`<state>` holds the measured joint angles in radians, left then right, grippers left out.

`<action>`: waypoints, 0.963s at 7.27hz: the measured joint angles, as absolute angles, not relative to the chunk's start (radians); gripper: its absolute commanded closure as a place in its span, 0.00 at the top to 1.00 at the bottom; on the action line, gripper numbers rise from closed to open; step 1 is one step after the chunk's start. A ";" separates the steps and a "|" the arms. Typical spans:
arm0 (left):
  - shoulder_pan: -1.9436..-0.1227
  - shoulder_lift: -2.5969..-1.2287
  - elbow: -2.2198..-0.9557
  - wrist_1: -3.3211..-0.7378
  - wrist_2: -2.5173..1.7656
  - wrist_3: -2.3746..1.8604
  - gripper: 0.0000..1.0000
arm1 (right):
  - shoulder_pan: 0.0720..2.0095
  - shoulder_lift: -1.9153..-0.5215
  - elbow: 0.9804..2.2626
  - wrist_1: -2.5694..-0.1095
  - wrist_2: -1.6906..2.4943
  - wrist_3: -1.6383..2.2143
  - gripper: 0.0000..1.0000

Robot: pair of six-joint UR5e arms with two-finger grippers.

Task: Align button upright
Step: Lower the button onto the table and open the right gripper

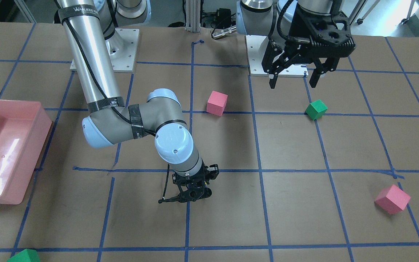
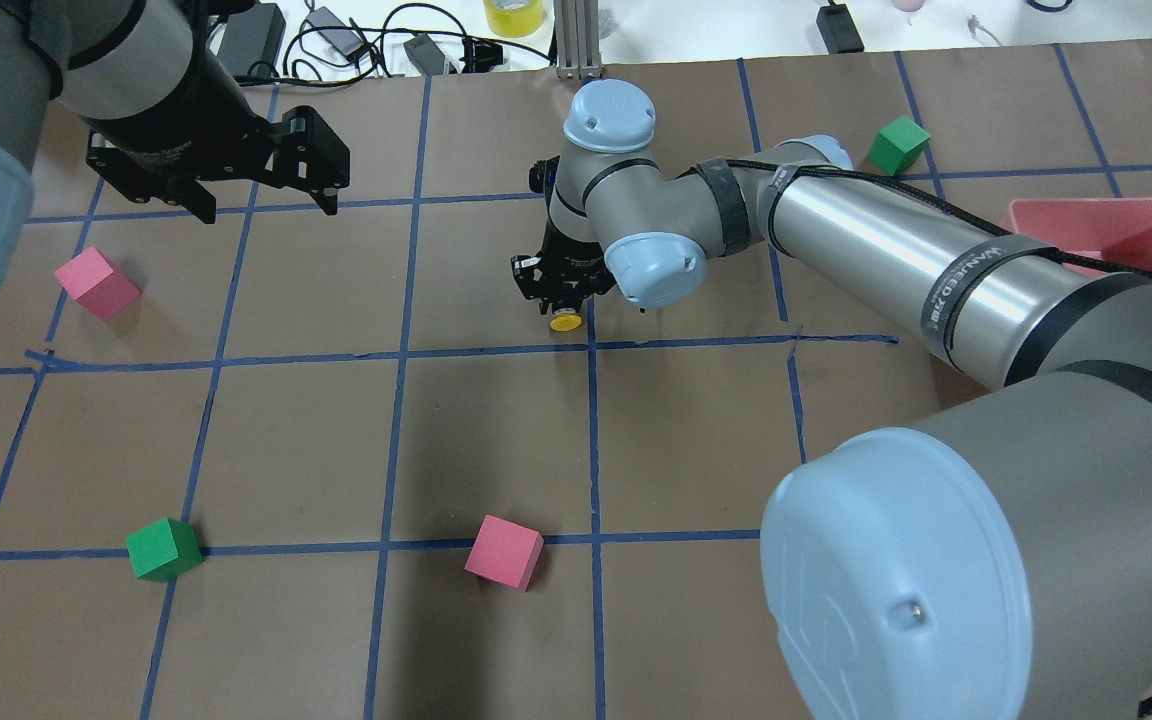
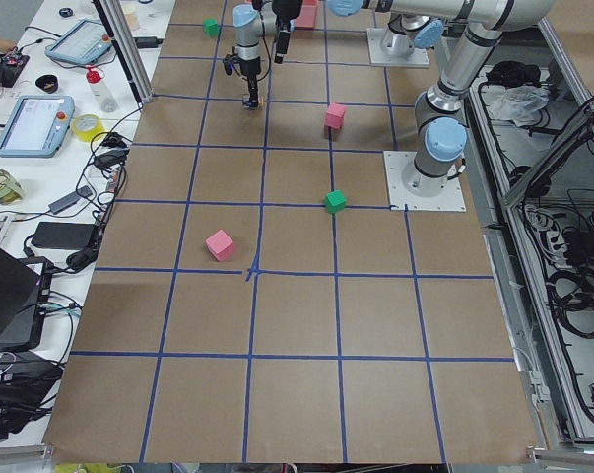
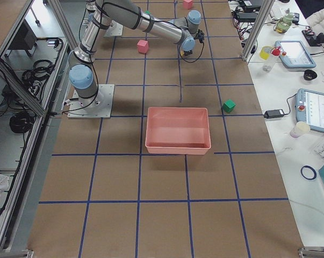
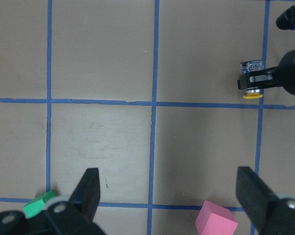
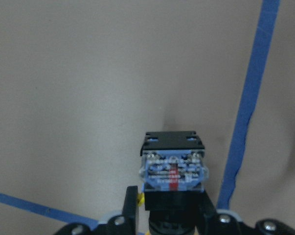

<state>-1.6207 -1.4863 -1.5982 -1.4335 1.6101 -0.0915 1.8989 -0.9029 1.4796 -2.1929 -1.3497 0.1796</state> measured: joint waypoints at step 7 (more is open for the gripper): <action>-1.622 -1.486 -1.613 -1.430 1.605 -0.101 1.00 | 1.898 -0.912 1.467 -2.197 -1.342 0.177 1.00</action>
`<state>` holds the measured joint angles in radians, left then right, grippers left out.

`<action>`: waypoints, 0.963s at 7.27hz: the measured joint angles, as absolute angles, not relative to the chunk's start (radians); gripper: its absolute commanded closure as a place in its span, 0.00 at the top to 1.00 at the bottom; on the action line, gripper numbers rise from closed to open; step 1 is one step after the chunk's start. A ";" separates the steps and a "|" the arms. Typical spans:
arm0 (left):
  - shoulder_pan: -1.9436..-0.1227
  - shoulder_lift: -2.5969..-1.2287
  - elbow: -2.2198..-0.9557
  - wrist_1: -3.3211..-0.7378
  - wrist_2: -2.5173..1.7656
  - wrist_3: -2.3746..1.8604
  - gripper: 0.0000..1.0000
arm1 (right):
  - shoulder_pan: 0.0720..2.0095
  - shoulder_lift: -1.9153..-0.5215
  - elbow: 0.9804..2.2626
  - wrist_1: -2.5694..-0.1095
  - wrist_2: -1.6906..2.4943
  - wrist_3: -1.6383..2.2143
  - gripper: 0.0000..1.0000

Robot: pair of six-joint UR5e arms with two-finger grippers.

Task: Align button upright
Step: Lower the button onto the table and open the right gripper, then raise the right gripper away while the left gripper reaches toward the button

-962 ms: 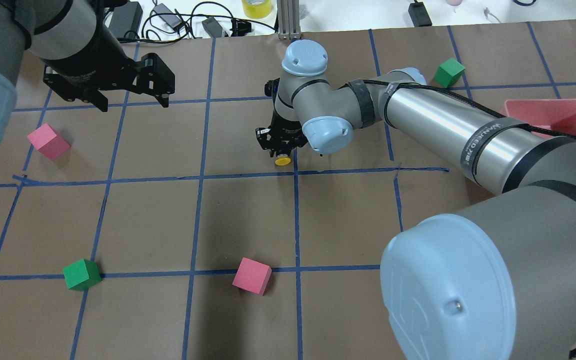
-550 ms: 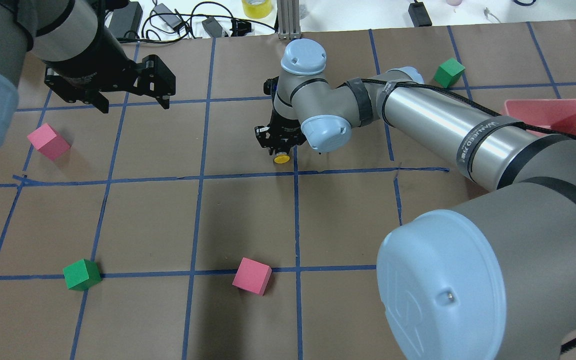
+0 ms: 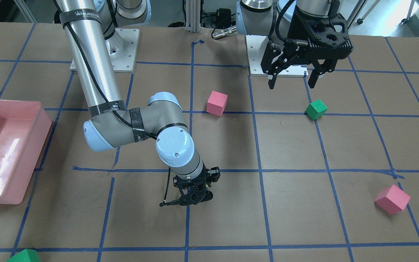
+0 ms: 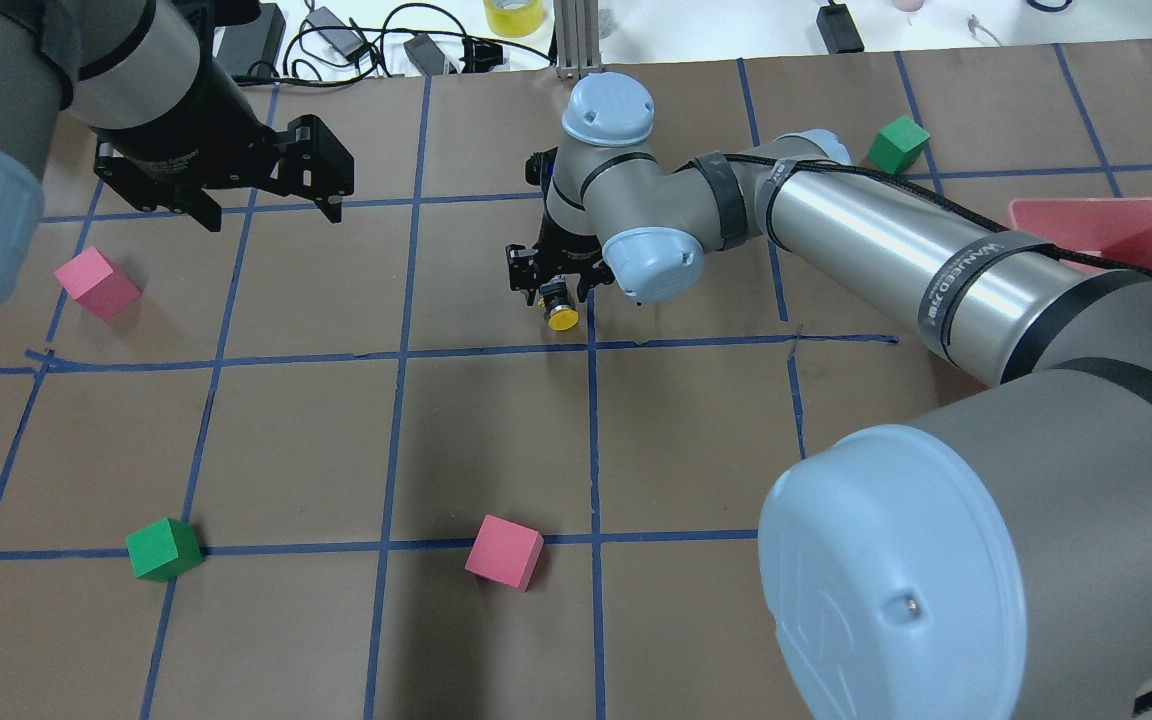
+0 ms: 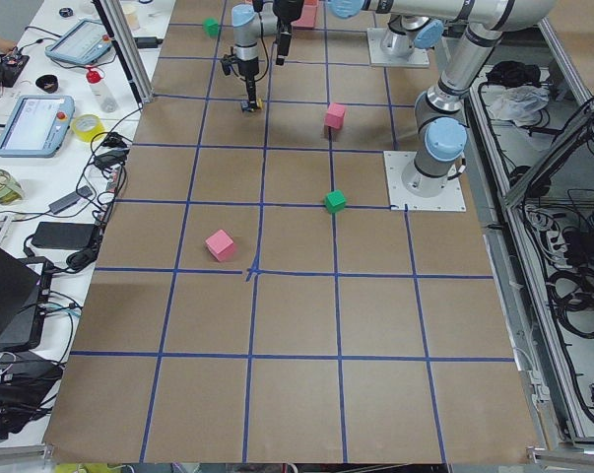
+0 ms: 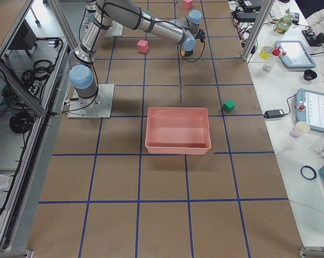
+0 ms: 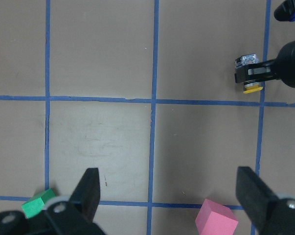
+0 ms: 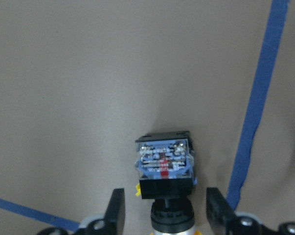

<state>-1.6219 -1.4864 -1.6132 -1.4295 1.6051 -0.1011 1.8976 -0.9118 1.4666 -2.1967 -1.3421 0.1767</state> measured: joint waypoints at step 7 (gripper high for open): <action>-1.726 -1.623 -2.043 -0.508 1.626 -0.193 1.00 | 1.680 -1.271 1.658 -2.058 -1.356 -0.030 1.00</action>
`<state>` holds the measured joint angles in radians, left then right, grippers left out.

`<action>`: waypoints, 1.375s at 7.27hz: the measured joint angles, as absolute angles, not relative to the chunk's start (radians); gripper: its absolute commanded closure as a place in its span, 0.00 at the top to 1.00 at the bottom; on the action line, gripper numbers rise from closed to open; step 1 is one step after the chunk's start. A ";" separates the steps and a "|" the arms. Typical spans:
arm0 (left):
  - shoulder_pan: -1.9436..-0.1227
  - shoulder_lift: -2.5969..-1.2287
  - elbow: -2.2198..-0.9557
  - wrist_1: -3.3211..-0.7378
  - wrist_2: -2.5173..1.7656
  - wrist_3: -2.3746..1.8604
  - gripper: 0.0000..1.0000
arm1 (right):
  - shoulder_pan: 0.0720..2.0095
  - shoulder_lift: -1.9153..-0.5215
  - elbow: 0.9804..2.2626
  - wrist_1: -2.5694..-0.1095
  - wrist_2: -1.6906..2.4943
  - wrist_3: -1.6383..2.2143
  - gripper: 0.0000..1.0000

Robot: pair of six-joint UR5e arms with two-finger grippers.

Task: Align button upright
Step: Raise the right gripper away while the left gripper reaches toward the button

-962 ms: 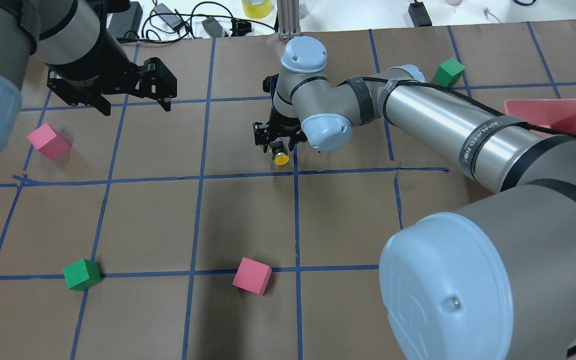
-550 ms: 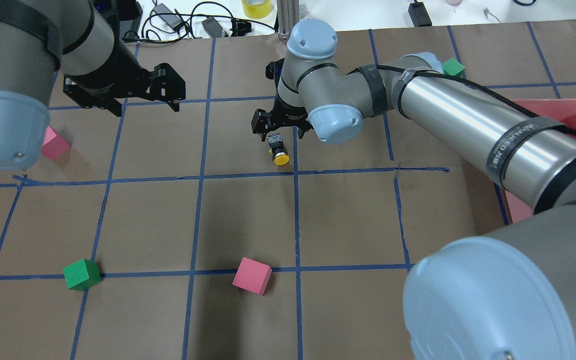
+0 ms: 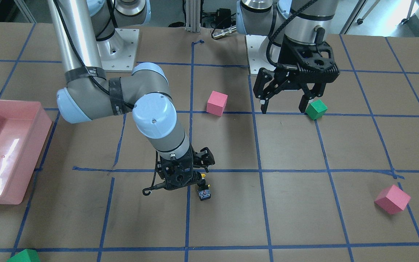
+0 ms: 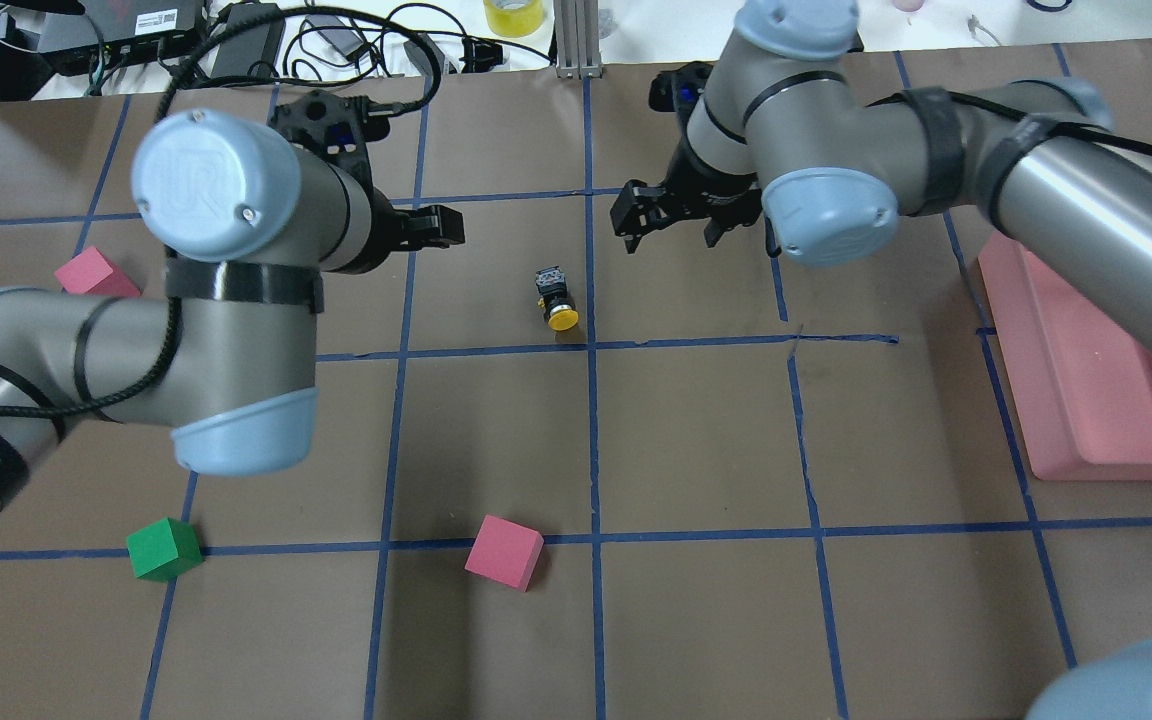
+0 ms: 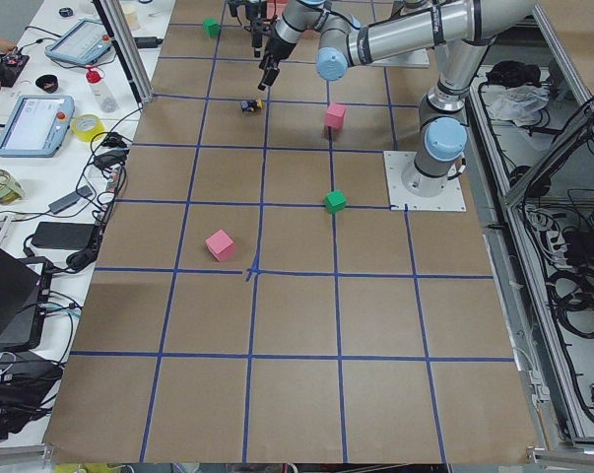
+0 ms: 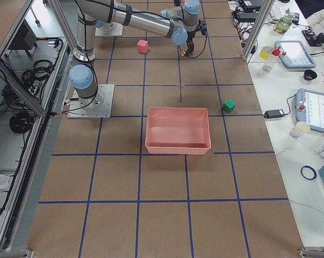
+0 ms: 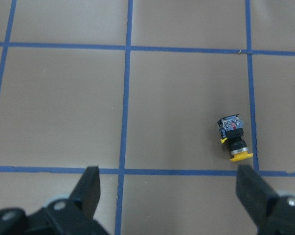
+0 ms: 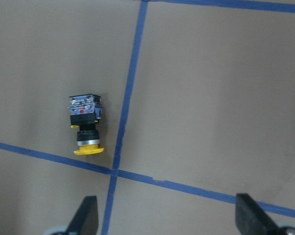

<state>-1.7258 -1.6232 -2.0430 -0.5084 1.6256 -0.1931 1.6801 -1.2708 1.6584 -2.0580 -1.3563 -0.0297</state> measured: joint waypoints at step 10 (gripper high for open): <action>-1.986 -2.108 -1.927 -0.112 1.839 -0.588 0.96 | 1.573 -1.520 1.593 -1.646 -1.468 -0.143 1.00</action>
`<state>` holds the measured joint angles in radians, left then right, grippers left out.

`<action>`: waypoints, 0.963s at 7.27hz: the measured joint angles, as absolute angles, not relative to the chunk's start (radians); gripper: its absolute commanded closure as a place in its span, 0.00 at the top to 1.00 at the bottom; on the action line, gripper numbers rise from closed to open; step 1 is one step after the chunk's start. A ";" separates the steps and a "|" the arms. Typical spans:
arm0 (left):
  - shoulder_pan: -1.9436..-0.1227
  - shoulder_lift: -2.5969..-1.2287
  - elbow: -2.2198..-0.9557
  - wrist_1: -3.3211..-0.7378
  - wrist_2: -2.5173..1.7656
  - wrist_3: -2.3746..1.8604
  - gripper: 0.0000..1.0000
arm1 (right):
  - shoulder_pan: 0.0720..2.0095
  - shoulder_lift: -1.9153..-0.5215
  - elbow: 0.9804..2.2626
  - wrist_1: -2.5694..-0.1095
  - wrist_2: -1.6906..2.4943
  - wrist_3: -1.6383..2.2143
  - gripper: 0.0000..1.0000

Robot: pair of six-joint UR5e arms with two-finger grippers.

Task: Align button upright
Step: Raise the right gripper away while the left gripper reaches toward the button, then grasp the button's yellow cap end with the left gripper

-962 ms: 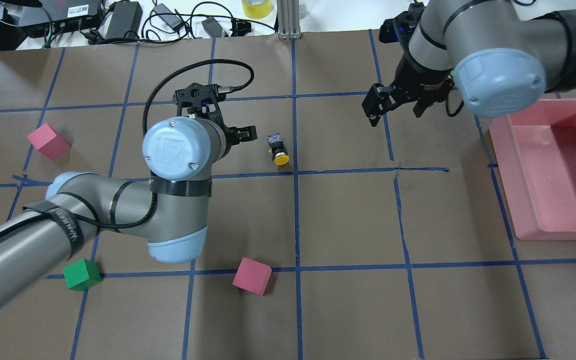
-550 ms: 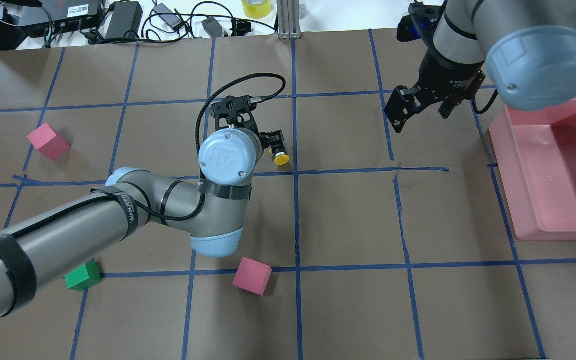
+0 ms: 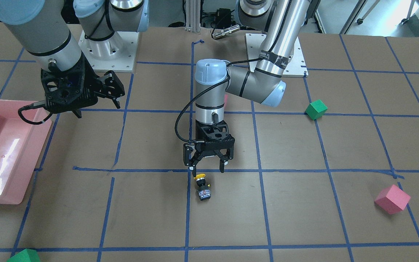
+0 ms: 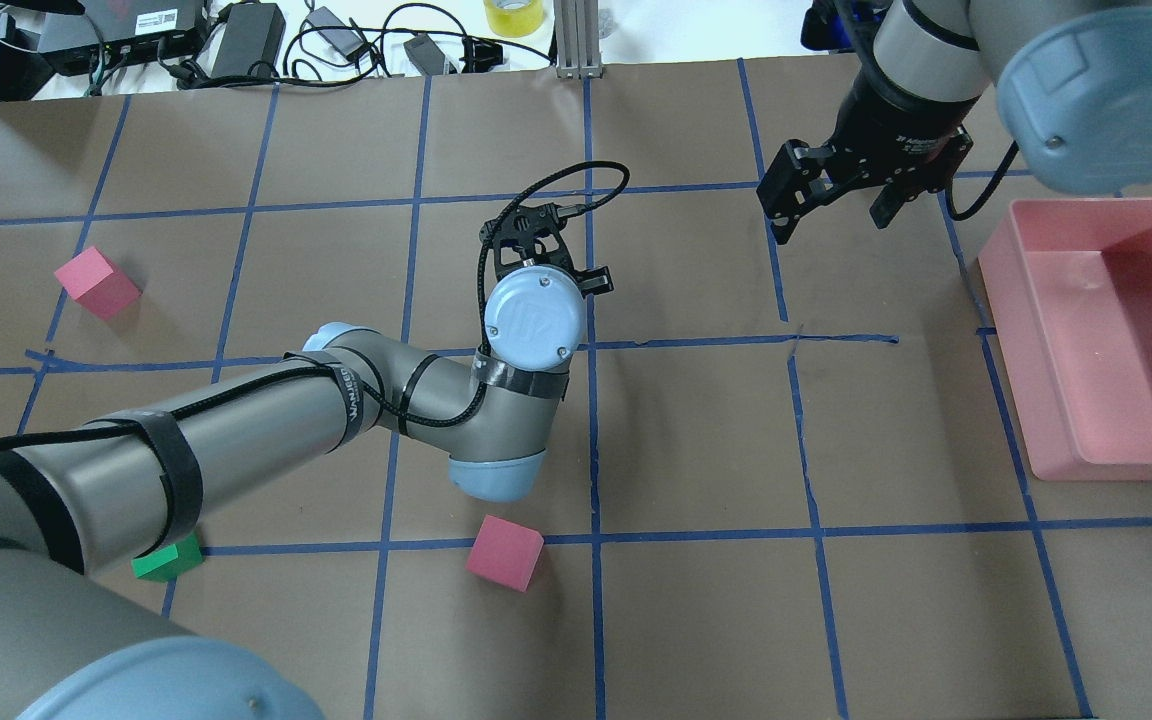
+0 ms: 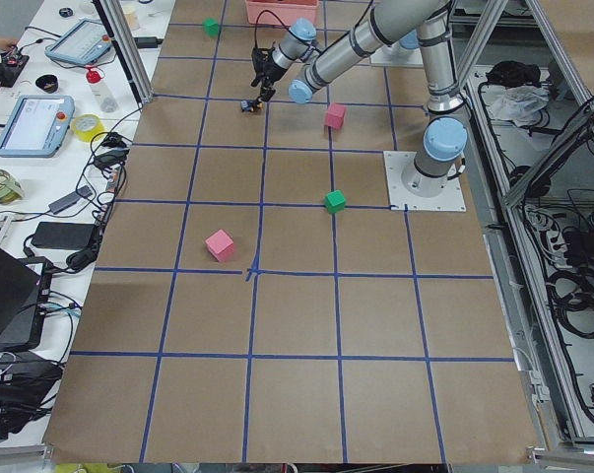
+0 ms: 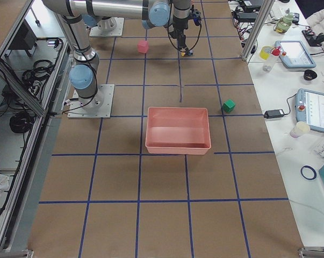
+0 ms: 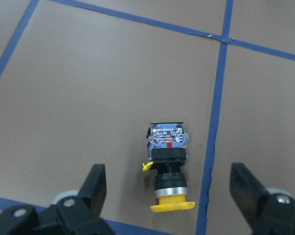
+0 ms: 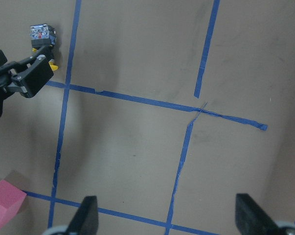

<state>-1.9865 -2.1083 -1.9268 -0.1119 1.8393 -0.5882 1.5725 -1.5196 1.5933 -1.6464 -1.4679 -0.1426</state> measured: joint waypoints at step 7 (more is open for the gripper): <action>-2.010 -2.209 -1.889 -0.040 1.920 -0.520 0.99 | 1.571 -1.596 1.586 -1.528 -1.587 -0.063 1.00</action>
